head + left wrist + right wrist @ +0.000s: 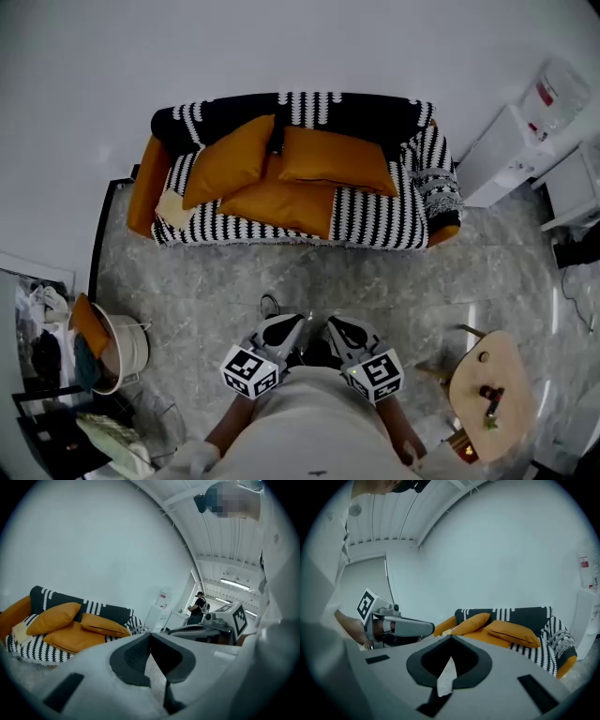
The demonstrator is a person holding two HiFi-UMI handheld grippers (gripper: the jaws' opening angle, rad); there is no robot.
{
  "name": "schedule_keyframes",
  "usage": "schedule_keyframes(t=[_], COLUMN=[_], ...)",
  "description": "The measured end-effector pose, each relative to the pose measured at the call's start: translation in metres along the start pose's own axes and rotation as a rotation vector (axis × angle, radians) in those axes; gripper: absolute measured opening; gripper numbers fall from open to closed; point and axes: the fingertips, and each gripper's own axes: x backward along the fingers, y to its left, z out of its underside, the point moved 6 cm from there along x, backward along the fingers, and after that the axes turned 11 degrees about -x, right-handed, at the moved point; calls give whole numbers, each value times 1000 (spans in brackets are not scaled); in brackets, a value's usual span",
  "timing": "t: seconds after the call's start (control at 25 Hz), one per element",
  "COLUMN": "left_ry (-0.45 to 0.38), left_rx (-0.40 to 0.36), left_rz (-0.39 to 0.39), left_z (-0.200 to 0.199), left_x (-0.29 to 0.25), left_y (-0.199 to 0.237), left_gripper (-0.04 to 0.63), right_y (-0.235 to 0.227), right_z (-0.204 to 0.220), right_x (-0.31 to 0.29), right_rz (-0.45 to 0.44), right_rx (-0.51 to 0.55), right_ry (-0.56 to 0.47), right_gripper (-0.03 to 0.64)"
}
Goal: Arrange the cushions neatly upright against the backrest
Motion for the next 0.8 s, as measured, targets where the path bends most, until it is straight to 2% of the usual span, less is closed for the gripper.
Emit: schedule_keyframes(t=[0.4,0.8], left_ry=[20,66], left_rx=[-26,0], left_rz=[14,26], left_z=[-3,11], left_x=[-9,-3], left_y=[-11,-14], left_gripper=[14,14], right_y=[-7,-11], right_z=[5,21], right_x=[8,1], right_rz=[-12,2], right_rx=[-23,-86], right_ry=[-2,35], right_gripper=[6,6])
